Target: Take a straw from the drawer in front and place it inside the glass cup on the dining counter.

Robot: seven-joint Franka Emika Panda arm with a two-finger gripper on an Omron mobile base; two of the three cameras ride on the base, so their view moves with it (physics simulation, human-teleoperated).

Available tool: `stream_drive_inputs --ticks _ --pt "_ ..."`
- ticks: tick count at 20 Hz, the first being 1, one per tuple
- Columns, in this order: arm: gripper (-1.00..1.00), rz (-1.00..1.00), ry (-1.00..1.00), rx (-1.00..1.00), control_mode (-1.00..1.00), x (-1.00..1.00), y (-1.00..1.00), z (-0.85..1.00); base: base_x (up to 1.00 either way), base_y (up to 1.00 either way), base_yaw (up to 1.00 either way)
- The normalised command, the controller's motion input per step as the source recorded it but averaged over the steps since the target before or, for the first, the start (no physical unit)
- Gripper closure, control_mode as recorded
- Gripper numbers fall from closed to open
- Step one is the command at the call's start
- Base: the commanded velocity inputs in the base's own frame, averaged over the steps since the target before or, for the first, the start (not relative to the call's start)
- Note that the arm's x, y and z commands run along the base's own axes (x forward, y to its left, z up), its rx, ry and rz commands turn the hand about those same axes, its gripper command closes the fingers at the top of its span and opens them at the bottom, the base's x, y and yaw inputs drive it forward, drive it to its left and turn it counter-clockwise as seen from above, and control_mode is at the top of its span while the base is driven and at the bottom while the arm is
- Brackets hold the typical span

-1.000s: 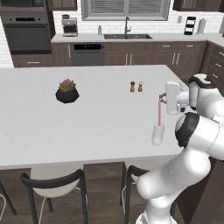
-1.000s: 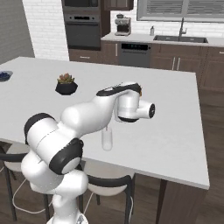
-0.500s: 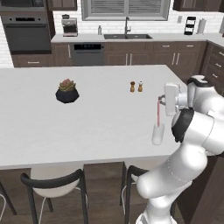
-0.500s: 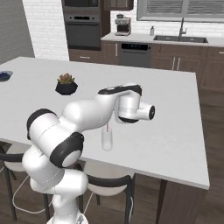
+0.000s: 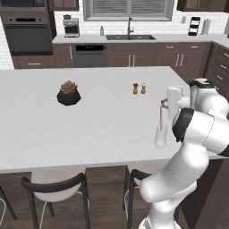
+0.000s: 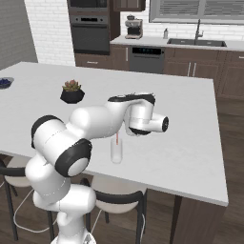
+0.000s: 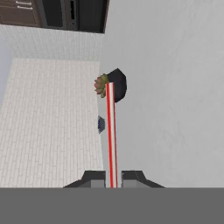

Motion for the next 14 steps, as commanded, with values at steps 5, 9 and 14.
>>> stream_drive_inputs --ticks 5,9,14 --pt "1.00 0.00 0.00 0.00 -1.00 0.01 -0.03 -0.01 0.00 0.00 0.00" --pt "1.00 0.00 0.00 0.00 -1.00 -0.22 -0.12 -0.05 0.00 0.00 0.00" --pt "1.00 0.00 0.00 0.00 -1.00 -0.35 -0.12 -0.17 0.00 0.00 0.00"
